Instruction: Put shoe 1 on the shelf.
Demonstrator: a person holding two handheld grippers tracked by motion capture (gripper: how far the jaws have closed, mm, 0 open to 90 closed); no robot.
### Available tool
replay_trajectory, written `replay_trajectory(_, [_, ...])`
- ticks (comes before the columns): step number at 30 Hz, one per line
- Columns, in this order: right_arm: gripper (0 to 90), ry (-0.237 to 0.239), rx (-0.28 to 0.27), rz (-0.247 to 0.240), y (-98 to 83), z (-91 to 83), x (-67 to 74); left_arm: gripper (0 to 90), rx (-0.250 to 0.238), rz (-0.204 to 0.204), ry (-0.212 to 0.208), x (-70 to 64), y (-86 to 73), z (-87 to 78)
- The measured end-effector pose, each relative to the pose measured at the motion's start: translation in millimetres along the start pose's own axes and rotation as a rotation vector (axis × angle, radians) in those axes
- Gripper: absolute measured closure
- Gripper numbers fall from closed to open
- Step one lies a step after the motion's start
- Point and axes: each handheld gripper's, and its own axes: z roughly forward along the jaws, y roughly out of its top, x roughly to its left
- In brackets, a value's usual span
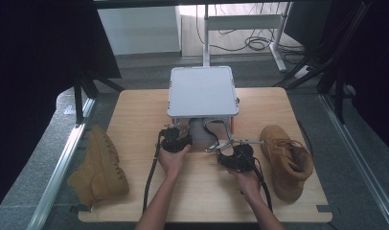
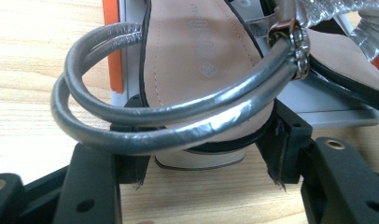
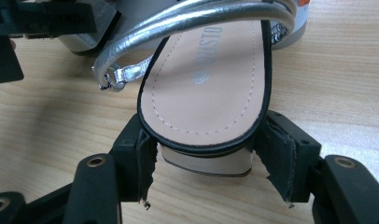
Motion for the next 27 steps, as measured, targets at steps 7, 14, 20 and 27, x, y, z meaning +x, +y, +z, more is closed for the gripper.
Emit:
replay_trajectory(7, [39.9,-0.009,0.004,0.007,10.5,4.6,1.4,41.5,0.001,0.003,0.002,-0.5,-0.1,0.1])
replay_trajectory(14, [40.1,-0.027,0.016,0.006,21.7,10.3,3.5,41.5,0.003,0.007,0.001,-0.4,0.0,0.1])
replay_trajectory(20, [40.1,-0.028,0.021,0.013,23.4,17.0,4.0,41.4,0.001,0.008,0.001,-0.6,-0.2,0.3])
replay_trajectory(27, [40.1,-0.030,0.014,0.017,24.5,19.9,4.2,41.4,0.001,0.010,0.003,-0.8,-0.2,0.3])
